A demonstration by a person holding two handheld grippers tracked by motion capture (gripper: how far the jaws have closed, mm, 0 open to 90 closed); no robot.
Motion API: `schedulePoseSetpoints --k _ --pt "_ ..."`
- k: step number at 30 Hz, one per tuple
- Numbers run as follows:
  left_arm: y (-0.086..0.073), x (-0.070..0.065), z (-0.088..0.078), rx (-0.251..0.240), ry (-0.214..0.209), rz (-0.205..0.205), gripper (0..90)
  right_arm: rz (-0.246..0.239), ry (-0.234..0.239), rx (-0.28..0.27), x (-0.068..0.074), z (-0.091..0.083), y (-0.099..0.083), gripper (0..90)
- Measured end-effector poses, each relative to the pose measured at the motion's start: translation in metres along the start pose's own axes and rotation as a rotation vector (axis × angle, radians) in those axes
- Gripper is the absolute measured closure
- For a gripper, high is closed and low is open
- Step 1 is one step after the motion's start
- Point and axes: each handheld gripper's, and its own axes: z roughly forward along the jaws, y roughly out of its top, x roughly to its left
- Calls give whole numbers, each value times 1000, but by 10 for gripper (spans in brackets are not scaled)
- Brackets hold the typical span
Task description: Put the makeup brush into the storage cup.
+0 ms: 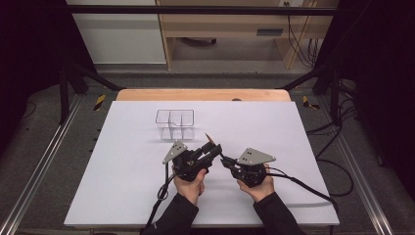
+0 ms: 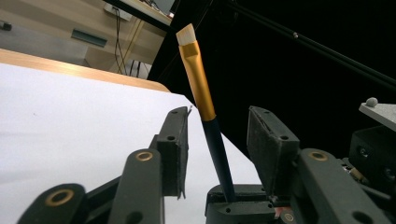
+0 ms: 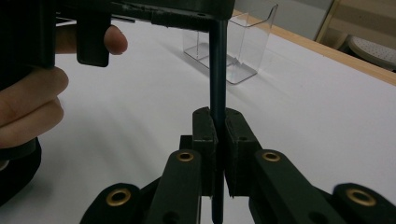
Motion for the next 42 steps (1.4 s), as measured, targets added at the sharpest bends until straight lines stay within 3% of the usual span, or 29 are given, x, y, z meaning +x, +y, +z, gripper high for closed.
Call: schedulePoseSetpoints --k 24,42 --pt "-2 0 1 -13 3 -35 782 3 -1 -8 0 0 0 848" --pt "-2 -3 0 -16 -27 -26 823 5 5 -5 1 2 -1 845"
